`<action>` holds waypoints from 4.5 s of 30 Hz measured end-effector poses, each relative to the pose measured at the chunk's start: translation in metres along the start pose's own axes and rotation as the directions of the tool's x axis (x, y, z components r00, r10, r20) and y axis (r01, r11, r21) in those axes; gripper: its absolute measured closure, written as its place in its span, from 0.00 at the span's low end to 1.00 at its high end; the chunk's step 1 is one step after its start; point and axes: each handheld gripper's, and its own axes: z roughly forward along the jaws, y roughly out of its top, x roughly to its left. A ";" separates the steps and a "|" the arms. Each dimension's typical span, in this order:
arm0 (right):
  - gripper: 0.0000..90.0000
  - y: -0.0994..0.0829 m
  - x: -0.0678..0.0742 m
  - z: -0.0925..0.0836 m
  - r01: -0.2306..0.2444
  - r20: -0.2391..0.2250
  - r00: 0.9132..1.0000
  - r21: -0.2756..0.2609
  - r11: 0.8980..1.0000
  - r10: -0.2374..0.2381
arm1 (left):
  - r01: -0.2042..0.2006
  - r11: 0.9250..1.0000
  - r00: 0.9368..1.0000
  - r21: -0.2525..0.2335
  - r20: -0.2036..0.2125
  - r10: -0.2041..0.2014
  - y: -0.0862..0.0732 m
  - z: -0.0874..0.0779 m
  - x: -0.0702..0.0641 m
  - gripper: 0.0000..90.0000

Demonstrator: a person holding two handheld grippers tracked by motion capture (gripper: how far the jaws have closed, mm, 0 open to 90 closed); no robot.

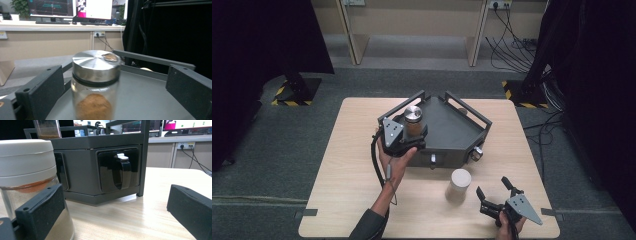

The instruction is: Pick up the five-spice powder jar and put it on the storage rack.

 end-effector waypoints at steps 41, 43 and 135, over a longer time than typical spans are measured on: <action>0.02 0.000 0.000 0.000 0.007 -0.003 1.000 0.002 1.000 -0.007 | -0.039 0.997 0.999 -0.063 0.032 0.041 -0.082 -0.084 -0.018 0.01; 0.02 0.000 0.000 0.000 0.008 -0.003 1.000 0.002 1.000 -0.008 | -0.034 0.997 0.999 -0.064 0.034 0.036 -0.085 -0.085 -0.017 0.01; 0.02 0.000 -0.002 0.002 0.001 -0.024 1.000 0.003 1.000 -0.001 | -0.044 0.998 0.999 -0.045 0.002 0.044 -0.156 -0.128 -0.031 0.02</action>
